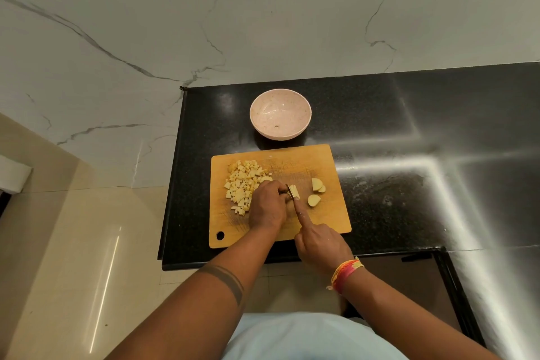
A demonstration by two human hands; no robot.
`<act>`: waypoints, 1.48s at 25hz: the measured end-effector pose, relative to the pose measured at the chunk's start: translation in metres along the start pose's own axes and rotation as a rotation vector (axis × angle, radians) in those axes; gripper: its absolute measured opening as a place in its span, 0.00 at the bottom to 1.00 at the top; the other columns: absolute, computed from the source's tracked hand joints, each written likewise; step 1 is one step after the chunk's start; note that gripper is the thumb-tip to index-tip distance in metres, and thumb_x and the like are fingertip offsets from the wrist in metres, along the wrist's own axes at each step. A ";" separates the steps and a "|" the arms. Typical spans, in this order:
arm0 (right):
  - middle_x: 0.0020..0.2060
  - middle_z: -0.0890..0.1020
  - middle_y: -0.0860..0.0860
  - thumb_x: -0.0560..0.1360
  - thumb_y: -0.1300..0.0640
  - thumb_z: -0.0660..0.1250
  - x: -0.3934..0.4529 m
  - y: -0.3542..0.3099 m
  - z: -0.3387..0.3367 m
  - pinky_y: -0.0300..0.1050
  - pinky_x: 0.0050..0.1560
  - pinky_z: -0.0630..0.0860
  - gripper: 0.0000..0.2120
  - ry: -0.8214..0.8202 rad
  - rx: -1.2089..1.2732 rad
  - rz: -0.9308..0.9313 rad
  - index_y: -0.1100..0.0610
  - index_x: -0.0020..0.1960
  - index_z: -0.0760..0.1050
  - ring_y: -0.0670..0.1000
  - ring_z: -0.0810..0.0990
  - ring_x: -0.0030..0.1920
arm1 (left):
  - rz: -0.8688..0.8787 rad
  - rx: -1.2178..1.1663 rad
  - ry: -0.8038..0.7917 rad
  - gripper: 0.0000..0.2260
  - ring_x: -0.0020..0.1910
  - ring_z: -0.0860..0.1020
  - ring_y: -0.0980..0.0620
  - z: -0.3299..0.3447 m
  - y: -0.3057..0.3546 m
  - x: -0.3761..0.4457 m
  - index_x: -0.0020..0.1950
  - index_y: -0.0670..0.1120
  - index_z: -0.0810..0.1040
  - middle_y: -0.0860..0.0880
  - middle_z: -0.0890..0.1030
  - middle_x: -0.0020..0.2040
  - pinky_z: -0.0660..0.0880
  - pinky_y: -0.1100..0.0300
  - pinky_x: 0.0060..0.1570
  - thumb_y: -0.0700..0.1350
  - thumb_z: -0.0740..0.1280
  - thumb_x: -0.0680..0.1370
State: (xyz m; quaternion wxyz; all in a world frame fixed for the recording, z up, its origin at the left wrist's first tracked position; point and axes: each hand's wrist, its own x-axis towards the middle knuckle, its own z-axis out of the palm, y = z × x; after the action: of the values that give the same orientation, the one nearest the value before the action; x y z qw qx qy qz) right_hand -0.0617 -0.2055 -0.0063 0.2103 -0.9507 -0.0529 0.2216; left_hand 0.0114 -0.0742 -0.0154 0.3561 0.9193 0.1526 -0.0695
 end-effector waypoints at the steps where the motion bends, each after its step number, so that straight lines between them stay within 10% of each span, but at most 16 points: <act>1: 0.34 0.78 0.54 0.81 0.53 0.55 -0.001 0.001 0.000 0.52 0.35 0.72 0.37 -0.001 0.001 -0.001 0.42 0.82 0.38 0.58 0.77 0.33 | -0.002 0.002 0.001 0.05 0.50 0.76 0.54 0.000 0.000 0.000 0.52 0.49 0.84 0.53 0.80 0.53 0.70 0.61 0.46 0.42 0.72 0.79; 17: 0.28 0.76 0.50 0.81 0.54 0.56 -0.025 0.022 -0.014 0.47 0.26 0.66 0.38 0.123 0.099 0.028 0.40 0.82 0.37 0.51 0.73 0.26 | 0.091 0.138 -0.077 0.20 0.63 0.70 0.49 0.003 0.013 -0.009 0.69 0.53 0.73 0.49 0.70 0.64 0.75 0.53 0.59 0.57 0.68 0.79; 27: 0.31 0.78 0.51 0.81 0.53 0.55 -0.011 0.012 -0.012 0.55 0.33 0.74 0.36 0.054 0.104 0.045 0.44 0.83 0.39 0.53 0.76 0.30 | 0.401 0.358 -0.261 0.17 0.67 0.67 0.49 -0.017 0.020 0.009 0.71 0.48 0.73 0.48 0.69 0.67 0.73 0.53 0.64 0.45 0.64 0.82; 37: 0.31 0.78 0.51 0.81 0.54 0.57 -0.013 0.007 -0.002 0.50 0.30 0.70 0.37 0.067 0.134 0.027 0.45 0.83 0.40 0.53 0.76 0.30 | 0.259 0.227 -0.161 0.17 0.65 0.73 0.50 -0.010 0.000 0.007 0.71 0.47 0.76 0.51 0.70 0.67 0.71 0.58 0.66 0.44 0.66 0.83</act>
State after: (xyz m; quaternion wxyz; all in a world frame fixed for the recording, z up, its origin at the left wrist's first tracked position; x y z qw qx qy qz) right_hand -0.0719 -0.2148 -0.0024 0.2723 -0.9420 -0.0181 0.1953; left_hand 0.0184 -0.0652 -0.0097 0.2673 0.9569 -0.0046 -0.1132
